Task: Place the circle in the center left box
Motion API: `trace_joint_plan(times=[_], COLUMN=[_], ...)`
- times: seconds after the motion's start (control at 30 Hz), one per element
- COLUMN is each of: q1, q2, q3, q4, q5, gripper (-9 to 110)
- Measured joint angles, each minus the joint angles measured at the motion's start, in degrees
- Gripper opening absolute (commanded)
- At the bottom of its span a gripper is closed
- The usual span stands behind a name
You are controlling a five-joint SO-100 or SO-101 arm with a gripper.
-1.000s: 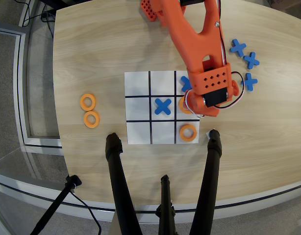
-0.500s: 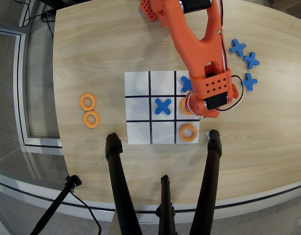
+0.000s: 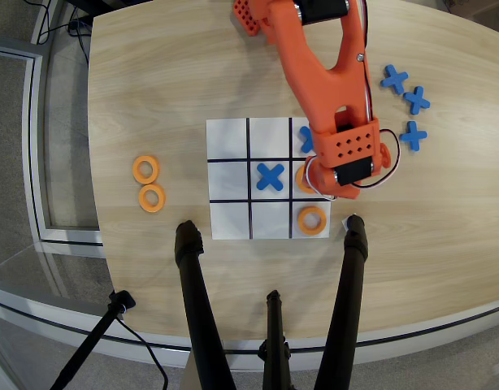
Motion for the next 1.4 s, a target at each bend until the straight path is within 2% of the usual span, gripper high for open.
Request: trace_joint_plan(times=[0.37,0.4,0.43,0.67,0.8,1.03,1.27,1.37,1.4], q1=[0.18,0.18,0.18,0.26,0.26,2.46,7.29,8.44,8.61], q2=[2.2,3.25,4.57,18.54,32.34,63.54,87.71,98.17,101.51], q3=[-5.8,-6.77,-8.0,-7.91,3.6,32.87,51.5,61.0,64.16], q4=[9.4,10.9,12.57,19.86,20.04,18.46,18.46,19.25,19.69], q5=[0.0,0.0,0.0,-4.83,-8.79,-11.87,-14.77,-17.31,-17.93], gripper=[16,23,24,25,25,25,25,24,20])
